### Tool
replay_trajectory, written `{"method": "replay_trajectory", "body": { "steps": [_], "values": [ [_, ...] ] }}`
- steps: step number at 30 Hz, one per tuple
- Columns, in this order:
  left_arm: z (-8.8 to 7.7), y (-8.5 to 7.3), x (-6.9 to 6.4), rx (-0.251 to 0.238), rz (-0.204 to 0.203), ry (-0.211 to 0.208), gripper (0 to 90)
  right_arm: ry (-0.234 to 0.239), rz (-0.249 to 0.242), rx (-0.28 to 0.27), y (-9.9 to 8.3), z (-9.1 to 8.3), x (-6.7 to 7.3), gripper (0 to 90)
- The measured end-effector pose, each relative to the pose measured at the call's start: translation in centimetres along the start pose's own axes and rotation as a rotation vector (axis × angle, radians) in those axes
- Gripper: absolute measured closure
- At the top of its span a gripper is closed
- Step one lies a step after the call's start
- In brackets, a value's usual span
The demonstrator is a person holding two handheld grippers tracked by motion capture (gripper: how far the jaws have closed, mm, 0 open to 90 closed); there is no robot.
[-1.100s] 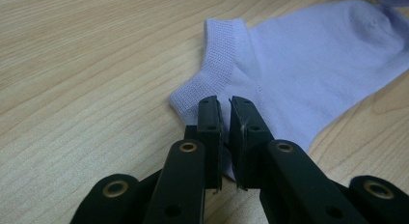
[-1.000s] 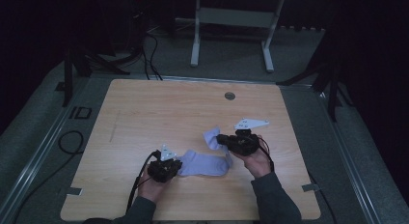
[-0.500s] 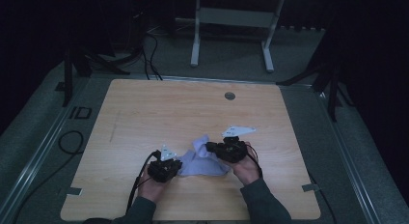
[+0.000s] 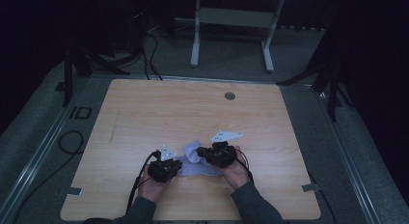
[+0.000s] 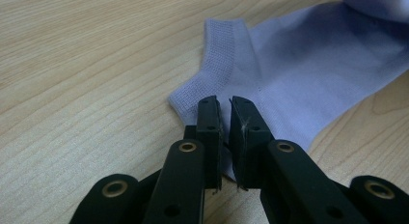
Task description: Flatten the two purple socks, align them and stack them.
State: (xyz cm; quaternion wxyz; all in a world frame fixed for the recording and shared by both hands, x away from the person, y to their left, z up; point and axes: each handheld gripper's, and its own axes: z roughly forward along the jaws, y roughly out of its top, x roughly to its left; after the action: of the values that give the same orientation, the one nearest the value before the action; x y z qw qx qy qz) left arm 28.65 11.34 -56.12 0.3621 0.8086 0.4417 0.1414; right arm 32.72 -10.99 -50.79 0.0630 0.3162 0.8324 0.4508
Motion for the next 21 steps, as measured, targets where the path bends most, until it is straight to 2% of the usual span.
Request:
{"method": "replay_trajectory", "body": {
  "steps": [6, 10, 11, 12, 13, 14, 15, 21],
  "values": [
    [-0.2, 0.0, -0.2, 0.002, 0.015, 0.020, 80.7, -0.002, 0.005, 0.029, -0.8, 1.3, 0.4, 85.6],
    [-1.2, 0.1, -0.1, -0.026, 0.005, 0.005, 80.2, -0.003, 0.005, 0.030, -0.8, 1.5, 0.5, 85.6],
    [-1.9, 0.2, 0.0, -0.054, -0.010, -0.021, 80.1, -0.007, 0.007, 0.032, -0.9, 1.6, 0.5, 85.7],
    [-1.9, 0.2, 0.0, -0.054, -0.010, -0.021, 80.0, -0.007, 0.007, 0.032, -0.9, 1.6, 0.5, 85.7],
    [-2.5, 0.2, 0.2, -0.075, -0.032, -0.065, 79.4, -0.007, 0.009, 0.030, -0.9, 1.7, 0.5, 85.6],
    [-2.5, 0.2, 0.2, -0.075, -0.032, -0.065, 78.7, -0.008, 0.011, 0.030, -0.9, 1.7, 0.5, 85.6],
    [-2.8, 0.1, 0.3, -0.087, -0.053, -0.120, 76.8, -0.008, 0.011, 0.029, -0.9, 1.8, 0.5, 85.6],
    [-2.7, 0.3, -0.2, -0.107, -0.063, -0.210, 68.6, -0.011, 0.011, 0.031, -0.9, 1.9, 0.6, 85.6]
  ]
}}
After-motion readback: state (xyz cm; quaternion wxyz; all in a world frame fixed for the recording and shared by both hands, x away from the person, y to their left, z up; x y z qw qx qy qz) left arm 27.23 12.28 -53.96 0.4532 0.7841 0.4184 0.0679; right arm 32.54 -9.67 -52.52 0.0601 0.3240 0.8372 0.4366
